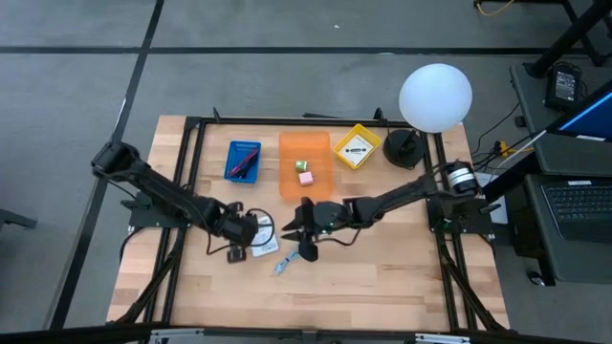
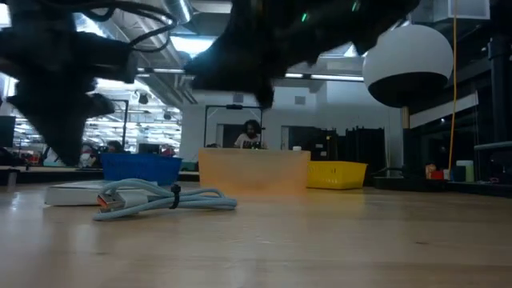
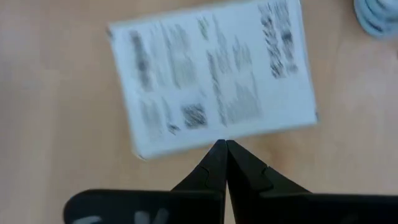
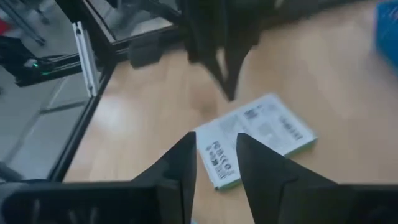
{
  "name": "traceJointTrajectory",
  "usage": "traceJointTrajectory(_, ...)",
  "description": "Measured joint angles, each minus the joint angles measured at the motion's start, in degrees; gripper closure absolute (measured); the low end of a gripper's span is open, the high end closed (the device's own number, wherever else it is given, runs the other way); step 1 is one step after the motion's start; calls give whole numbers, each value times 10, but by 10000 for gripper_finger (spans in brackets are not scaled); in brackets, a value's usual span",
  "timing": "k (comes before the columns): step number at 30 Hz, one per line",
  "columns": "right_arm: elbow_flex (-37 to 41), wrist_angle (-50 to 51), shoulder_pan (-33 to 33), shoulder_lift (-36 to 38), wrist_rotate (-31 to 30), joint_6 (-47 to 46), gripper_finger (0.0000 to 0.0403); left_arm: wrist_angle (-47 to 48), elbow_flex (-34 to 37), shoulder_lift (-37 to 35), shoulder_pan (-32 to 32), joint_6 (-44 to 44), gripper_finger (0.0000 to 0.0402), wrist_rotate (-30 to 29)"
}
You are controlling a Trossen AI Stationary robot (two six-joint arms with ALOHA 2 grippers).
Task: Pick and place items into bin
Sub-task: Put the left card reader box into the yellow basket
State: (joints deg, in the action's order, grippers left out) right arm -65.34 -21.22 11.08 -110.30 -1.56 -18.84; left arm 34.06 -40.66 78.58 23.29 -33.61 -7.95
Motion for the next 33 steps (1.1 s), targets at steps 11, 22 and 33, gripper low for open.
traceJointTrajectory(11, 0, 38, 53, 55, -99, 56, 297, -67, 1, 89, 35, -69, 400, 32)
traceJointTrajectory(22, 0, 31, 64, 58, -119, 70, 297, -127, -31, 127, 22, -20, 400, 17)
traceJointTrajectory(33, 0, 32, 65, 60, -119, 72, 297, -192, -32, 125, -24, 65, 400, -6)
